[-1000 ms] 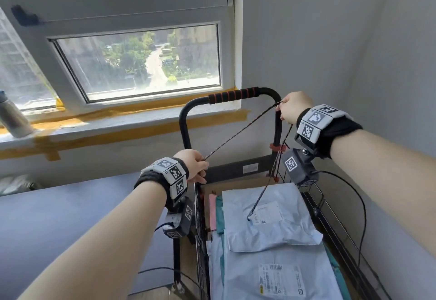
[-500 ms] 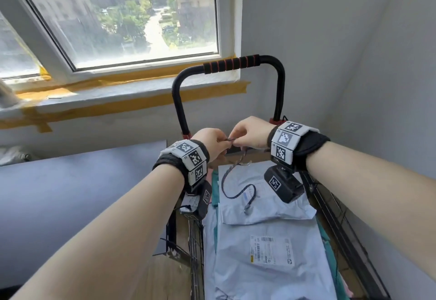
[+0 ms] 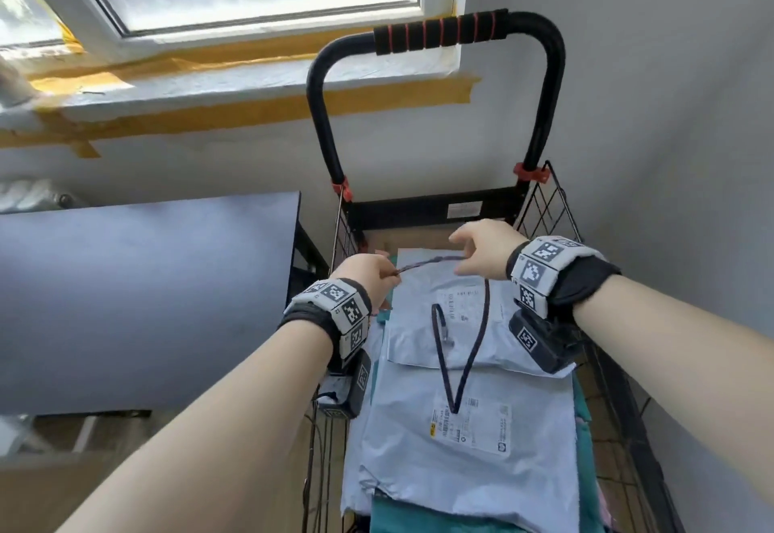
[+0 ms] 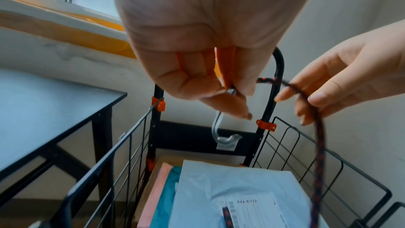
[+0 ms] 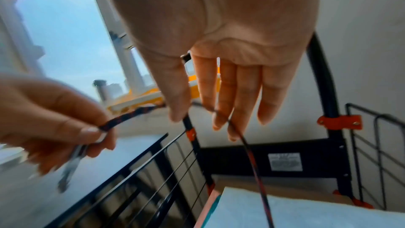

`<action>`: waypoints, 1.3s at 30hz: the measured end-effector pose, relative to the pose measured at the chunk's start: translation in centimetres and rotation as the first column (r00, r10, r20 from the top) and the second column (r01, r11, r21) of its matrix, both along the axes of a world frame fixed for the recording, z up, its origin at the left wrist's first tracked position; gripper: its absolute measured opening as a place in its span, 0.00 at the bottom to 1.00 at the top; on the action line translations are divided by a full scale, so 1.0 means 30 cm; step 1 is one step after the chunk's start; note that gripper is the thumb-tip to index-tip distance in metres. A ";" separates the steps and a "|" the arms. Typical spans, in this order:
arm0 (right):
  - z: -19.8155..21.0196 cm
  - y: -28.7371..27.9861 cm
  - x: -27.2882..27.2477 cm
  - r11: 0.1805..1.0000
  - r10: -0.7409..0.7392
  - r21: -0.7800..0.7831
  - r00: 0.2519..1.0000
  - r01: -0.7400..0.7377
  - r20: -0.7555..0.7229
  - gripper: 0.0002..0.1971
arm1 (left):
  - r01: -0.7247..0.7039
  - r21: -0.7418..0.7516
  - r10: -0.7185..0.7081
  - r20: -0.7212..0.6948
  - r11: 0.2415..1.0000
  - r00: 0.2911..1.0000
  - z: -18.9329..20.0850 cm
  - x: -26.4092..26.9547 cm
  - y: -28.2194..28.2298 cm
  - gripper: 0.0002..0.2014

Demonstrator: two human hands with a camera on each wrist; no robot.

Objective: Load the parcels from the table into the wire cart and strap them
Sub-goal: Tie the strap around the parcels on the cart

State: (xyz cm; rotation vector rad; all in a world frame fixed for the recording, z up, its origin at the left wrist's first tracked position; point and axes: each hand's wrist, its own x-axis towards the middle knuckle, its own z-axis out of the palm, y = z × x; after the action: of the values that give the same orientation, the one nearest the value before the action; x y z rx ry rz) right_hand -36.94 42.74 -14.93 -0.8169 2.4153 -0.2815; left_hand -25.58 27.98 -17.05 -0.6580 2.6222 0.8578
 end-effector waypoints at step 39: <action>-0.835 -0.553 0.076 0.972 -0.222 0.012 0.901 0.234 0.374 0.13 | -0.452 0.036 0.398 0.418 0.891 0.817 -0.656 0.191 -0.047 0.24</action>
State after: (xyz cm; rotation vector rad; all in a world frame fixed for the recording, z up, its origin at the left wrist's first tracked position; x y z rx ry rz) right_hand -34.67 26.15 -39.98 -0.4409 2.1444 -0.5202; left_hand -19.86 26.56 -36.73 -1.2688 2.0555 0.8921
